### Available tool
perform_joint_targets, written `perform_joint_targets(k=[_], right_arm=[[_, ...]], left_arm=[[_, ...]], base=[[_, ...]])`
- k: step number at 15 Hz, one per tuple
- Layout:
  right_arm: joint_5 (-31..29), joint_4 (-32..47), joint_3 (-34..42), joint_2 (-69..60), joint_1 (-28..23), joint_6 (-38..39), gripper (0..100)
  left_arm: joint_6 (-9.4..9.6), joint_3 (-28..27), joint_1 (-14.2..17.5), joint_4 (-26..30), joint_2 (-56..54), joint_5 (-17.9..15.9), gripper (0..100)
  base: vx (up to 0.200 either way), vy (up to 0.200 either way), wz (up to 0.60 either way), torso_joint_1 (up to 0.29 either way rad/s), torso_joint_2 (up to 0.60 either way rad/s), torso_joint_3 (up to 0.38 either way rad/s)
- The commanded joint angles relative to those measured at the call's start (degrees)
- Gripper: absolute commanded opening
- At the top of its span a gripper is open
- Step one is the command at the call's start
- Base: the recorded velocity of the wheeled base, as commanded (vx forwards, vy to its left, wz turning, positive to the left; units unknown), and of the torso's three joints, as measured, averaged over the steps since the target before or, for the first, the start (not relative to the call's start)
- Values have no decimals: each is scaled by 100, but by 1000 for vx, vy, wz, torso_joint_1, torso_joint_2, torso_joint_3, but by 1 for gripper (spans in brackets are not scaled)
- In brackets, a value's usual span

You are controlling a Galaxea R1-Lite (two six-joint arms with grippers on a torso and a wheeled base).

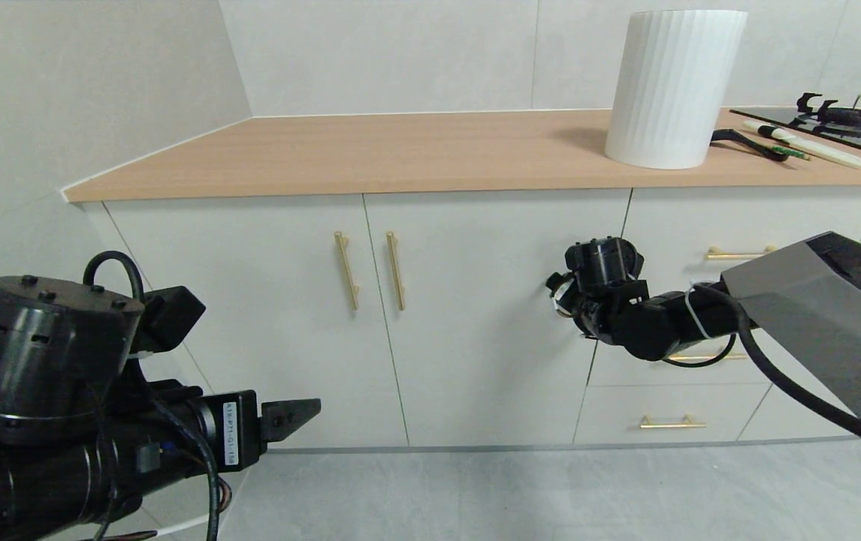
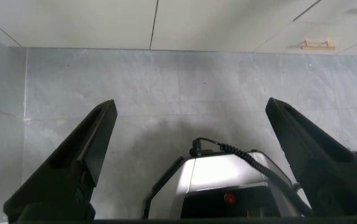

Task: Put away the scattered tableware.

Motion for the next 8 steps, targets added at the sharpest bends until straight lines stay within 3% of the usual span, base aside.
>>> perform_joint_targets(k=[1,6,8], right_arm=[[-1,-15,-35,53,-14,0,100],[69,29,106,-158,22,9,100],[649,-6,765,-712,153,9,100]], left_arm=[[-3,1,1,2,9,2,100],[-3,1,-8,2,0,2,100],[-3,1,1,2,0,2,100]], base=[[0,0,0,0,0,0],[0,0,0,0,0,0],[0,0,0,0,0,0]])
